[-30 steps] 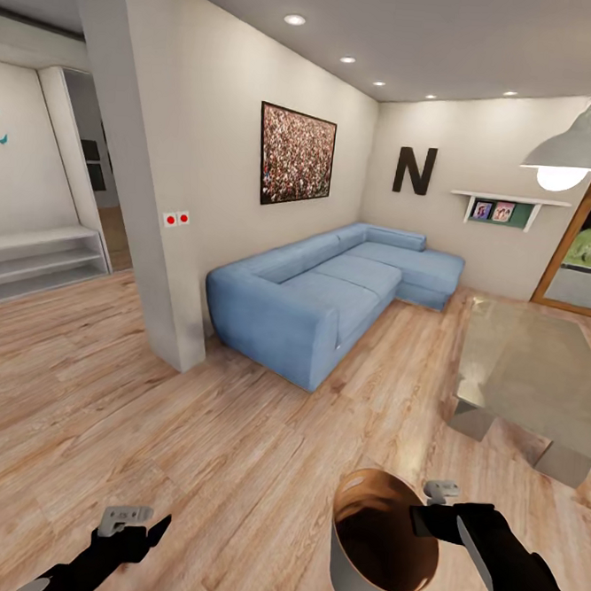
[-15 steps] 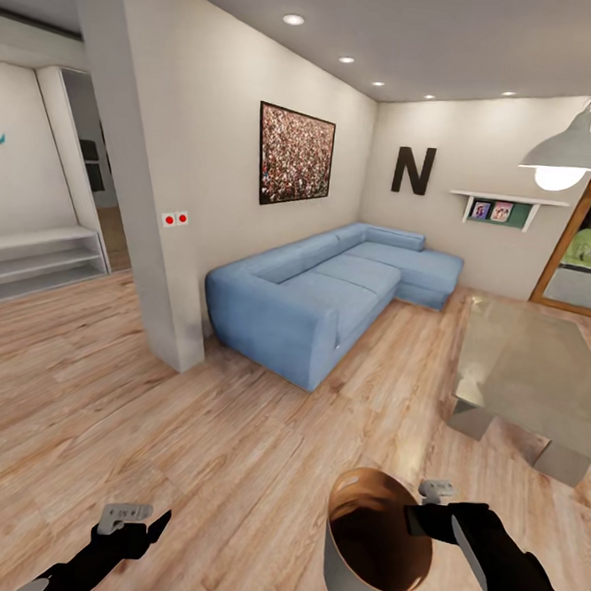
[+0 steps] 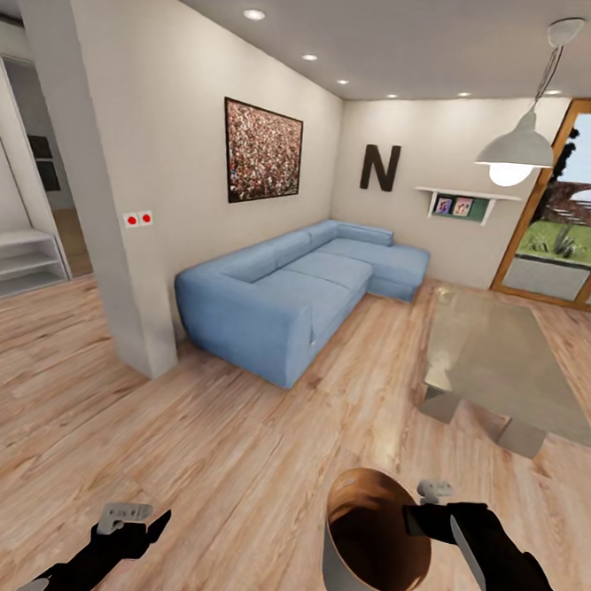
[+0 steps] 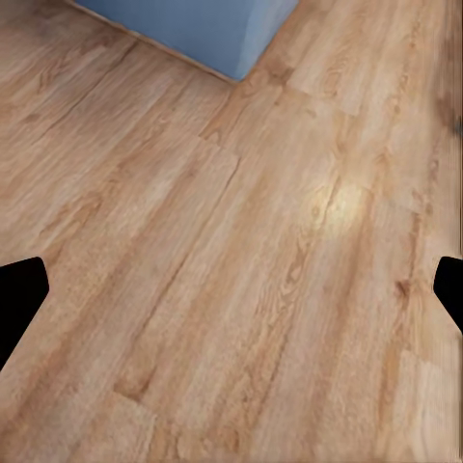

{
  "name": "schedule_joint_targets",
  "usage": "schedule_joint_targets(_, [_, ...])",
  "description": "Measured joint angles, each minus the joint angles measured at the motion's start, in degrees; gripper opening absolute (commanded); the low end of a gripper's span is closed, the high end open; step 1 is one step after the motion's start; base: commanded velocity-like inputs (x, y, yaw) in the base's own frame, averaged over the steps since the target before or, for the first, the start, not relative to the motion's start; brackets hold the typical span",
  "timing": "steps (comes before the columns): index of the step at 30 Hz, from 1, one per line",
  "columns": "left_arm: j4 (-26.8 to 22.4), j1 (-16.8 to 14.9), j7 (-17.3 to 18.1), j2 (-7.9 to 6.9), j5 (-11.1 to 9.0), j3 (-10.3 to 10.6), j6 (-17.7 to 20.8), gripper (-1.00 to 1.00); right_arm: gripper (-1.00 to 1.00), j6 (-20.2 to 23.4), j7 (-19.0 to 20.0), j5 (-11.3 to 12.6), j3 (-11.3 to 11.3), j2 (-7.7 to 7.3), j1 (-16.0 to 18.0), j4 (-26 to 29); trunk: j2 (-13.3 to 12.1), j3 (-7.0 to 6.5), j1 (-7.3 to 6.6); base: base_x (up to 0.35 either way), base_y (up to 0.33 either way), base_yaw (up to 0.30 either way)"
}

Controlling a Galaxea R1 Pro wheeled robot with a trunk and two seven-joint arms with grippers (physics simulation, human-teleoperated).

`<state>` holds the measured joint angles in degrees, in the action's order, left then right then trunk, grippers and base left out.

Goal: Put the three can of soda from the living room inside the tash can in the kitchen.

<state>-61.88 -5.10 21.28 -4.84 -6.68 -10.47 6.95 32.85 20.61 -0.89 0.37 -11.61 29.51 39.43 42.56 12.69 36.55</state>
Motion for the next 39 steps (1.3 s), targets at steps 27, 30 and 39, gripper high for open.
schedule_joint_targets(27, [0.0,0.0,-0.1,0.0,0.0,0.0,-1.2,1.0,-1.0,0.0,0.0,0.0,0.0,-0.01,0.0,0.0,0.0,0.0,0.0,0.009,0.004,-0.252])
schedule_joint_targets(30, [0.0,0.0,-0.1,0.04,0.0,0.1,-1.9,1.0,-1.0,0.0,0.0,0.1,0.0,0.0,0.0,0.0,0.0,0.0,0.0,0.123,0.018,-0.252])
schedule_joint_targets(39, [0.0,0.0,-0.1,0.09,0.1,0.2,-2.4,1.0,-1.0,0.0,0.0,0.1,0.0,0.0,0.0,0.0,0.0,0.0,0.0,0.198,-0.131,-0.252])
